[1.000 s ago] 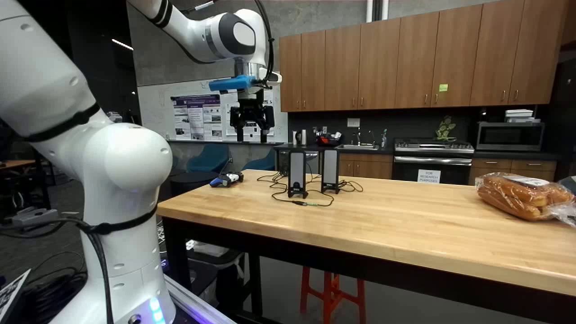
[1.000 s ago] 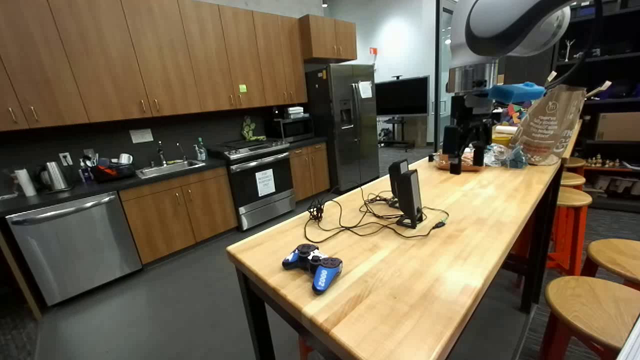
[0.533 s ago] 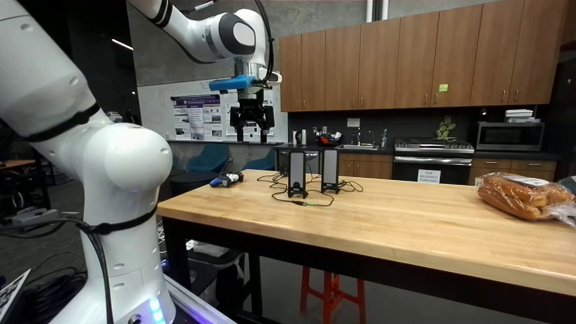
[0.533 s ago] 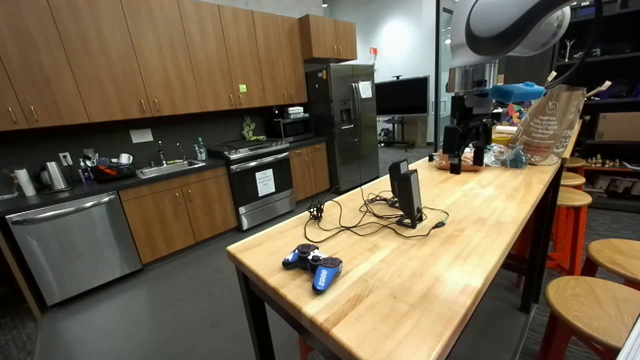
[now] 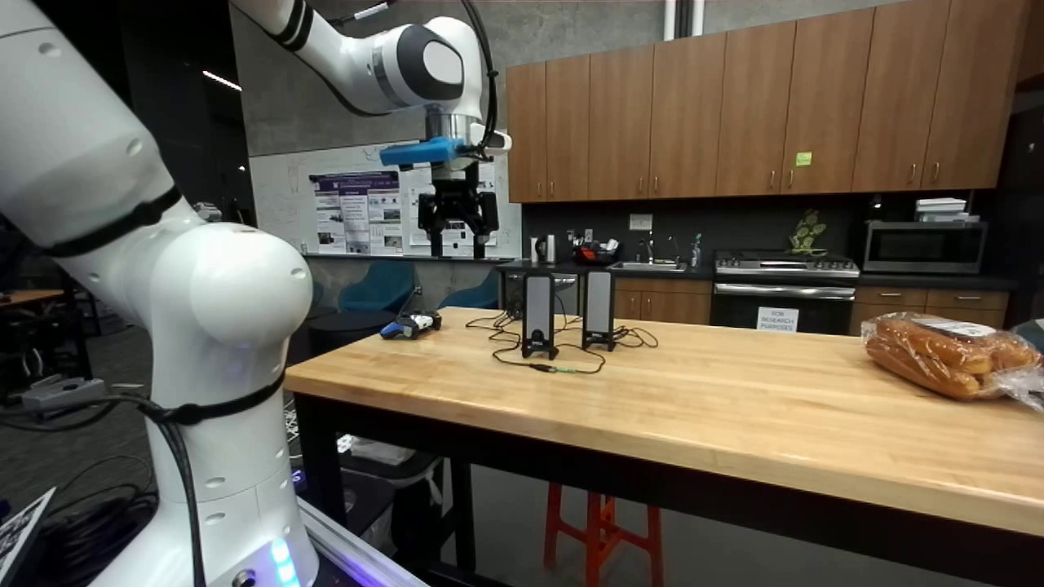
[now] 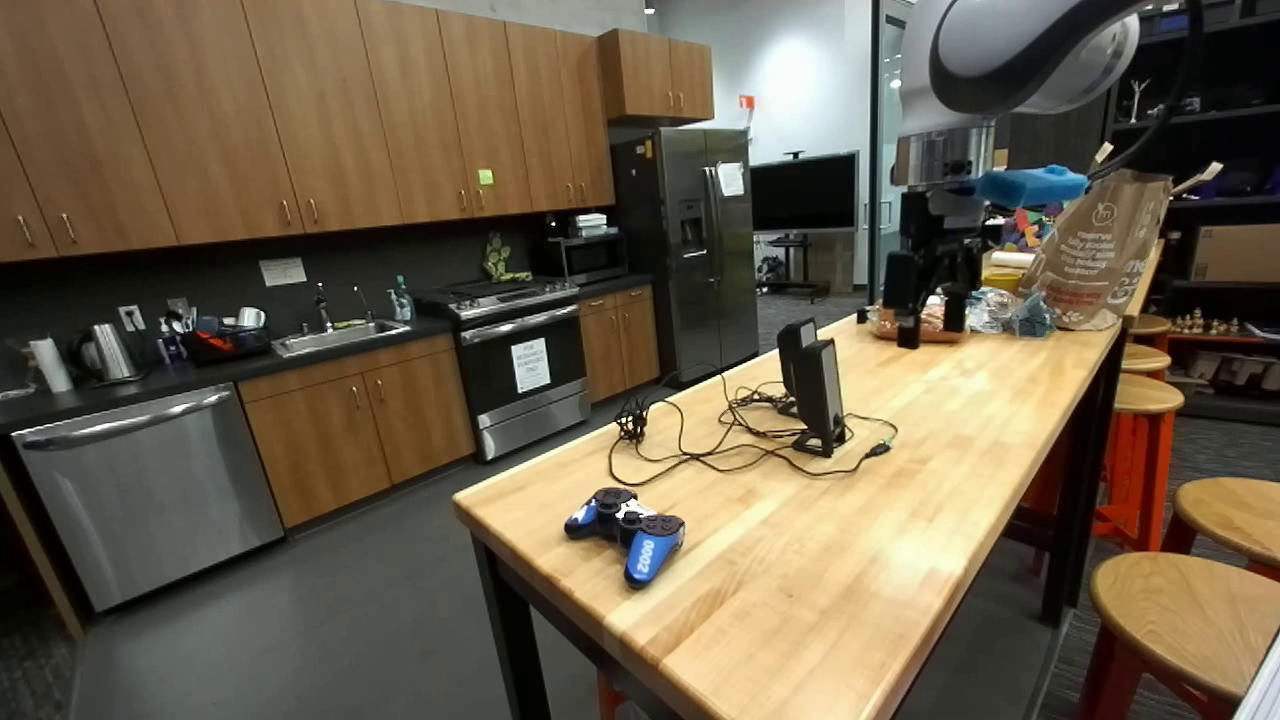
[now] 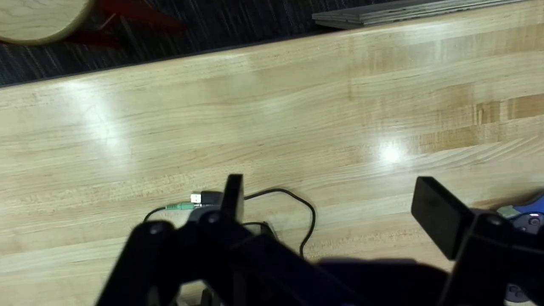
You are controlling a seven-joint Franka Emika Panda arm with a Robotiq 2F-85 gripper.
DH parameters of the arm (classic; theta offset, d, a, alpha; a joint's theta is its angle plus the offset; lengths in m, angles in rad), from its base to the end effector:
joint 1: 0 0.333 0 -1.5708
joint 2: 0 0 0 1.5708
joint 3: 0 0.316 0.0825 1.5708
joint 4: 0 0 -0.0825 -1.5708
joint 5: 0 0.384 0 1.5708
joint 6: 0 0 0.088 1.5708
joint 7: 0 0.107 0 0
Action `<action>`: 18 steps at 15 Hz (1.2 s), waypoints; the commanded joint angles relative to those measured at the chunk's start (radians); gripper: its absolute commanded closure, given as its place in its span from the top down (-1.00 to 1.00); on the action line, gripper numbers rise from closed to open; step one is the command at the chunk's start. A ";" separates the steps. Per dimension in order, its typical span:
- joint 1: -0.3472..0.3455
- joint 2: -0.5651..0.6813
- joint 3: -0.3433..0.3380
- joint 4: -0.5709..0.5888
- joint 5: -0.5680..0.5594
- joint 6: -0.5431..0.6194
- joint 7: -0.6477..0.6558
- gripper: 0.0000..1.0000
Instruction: Move the speaker on the left, forwards
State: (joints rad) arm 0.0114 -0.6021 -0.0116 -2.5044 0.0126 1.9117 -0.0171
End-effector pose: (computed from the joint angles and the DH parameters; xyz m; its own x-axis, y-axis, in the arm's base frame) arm 0.3680 0.0006 0.4870 0.9998 0.0147 0.0096 0.0148 -0.9997 -0.0183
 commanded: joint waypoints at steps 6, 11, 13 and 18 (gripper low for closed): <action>-0.009 0.112 0.008 0.022 -0.027 0.145 -0.001 1.00; -0.021 0.208 0.002 0.070 -0.069 0.210 -0.010 1.00; -0.026 0.243 -0.001 0.095 -0.087 0.229 -0.018 1.00; -0.027 0.335 -0.002 0.140 -0.102 0.275 -0.039 1.00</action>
State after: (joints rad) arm -0.0117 -0.3304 -0.0148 -2.4078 -0.0663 2.1662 -0.0384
